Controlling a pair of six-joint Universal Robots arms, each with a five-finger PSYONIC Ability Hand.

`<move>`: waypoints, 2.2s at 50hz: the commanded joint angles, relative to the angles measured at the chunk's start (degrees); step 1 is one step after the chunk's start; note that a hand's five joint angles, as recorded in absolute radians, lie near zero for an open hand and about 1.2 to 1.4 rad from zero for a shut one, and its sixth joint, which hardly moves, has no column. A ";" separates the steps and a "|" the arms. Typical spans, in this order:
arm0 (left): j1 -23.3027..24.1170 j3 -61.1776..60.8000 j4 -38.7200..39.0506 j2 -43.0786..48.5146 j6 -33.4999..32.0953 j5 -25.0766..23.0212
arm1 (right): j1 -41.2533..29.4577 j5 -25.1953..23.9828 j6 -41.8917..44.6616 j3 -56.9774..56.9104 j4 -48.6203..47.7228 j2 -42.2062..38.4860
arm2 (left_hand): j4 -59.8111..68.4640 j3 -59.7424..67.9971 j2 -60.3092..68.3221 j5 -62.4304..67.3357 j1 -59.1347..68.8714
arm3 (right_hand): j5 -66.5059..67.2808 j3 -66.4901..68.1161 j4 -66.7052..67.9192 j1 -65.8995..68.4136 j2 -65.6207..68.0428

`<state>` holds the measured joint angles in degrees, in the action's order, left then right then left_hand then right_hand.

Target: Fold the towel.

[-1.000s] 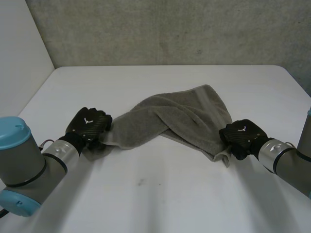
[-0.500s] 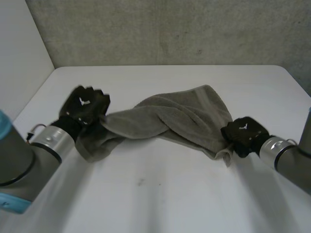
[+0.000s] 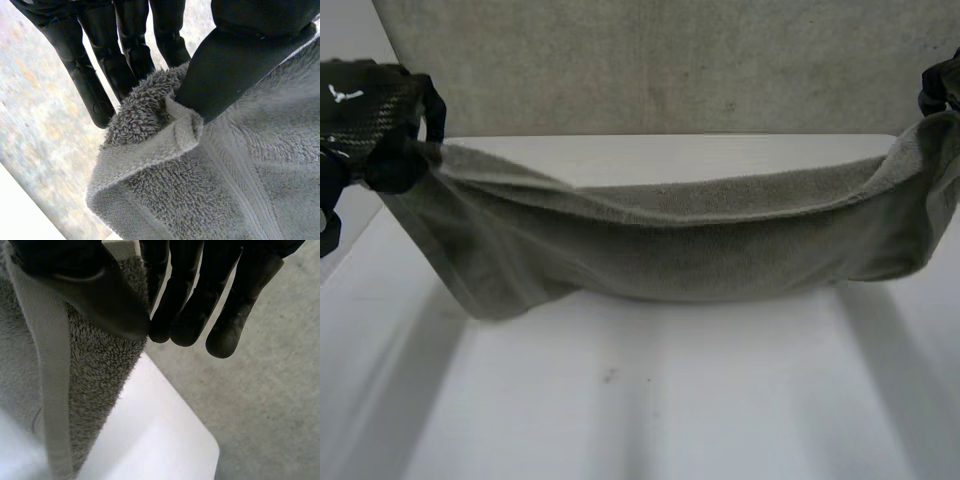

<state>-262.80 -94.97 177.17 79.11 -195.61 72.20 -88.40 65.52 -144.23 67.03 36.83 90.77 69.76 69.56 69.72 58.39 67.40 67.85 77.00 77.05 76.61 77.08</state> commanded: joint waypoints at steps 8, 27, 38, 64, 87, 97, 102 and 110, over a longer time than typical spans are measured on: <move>4.30 12.14 1.15 30.19 -0.21 0.39 | -4.05 3.46 2.82 -10.49 -4.47 -26.39 | 10.24 10.44 10.28 11.61 12.60 | 2.15 3.00 2.95 3.39 2.92; 7.12 53.31 16.71 38.41 15.77 9.00 | -9.51 7.79 -13.42 -47.09 -31.38 -37.17 | 10.24 10.44 10.28 11.61 12.60 | 2.15 3.00 2.95 3.39 2.92; 5.54 31.73 16.71 35.24 17.11 8.48 | -9.25 -3.89 -12.49 -28.40 -24.72 -33.99 | 10.24 10.44 10.28 11.61 12.60 | 2.15 3.00 2.95 3.39 2.92; 3.61 -8.22 24.01 28.40 4.80 3.47 | 0.24 -7.60 16.97 9.68 -21.18 -37.25 | 10.24 10.44 10.28 11.61 12.60 | -15.61 -14.76 -14.81 -14.37 -14.84; 5.63 -6.46 23.57 20.74 11.13 3.56 | -3.00 -6.81 -12.73 29.63 -34.44 -21.43 | 10.24 10.44 10.28 11.61 12.60 | -67.85 -67.00 -67.05 -66.61 -67.08; 4.93 -5.49 23.48 20.91 11.31 3.65 | -8.02 3.63 -13.80 33.43 -49.03 -23.26 | 10.24 10.44 10.28 11.61 12.60 | -66.94 -66.09 -66.14 -65.70 -66.17; 4.66 -5.41 23.48 21.00 11.31 3.65 | -7.93 6.98 -11.34 32.29 -50.89 -26.86 | 10.24 10.44 10.28 11.61 12.60 | -57.19 -56.34 -56.39 -55.95 -56.42; 3.26 -5.76 23.40 21.18 11.31 3.65 | -7.32 7.87 -7.30 30.88 -50.98 -28.54 | 10.24 10.44 10.28 11.61 12.60 | -35.53 -34.68 -34.73 -34.29 -34.76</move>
<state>-258.53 -100.44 200.65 100.21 -184.33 75.85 -96.39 73.22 -154.20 98.67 -14.55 62.96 69.77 69.67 69.77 58.34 67.41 22.97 32.59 33.72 32.47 32.72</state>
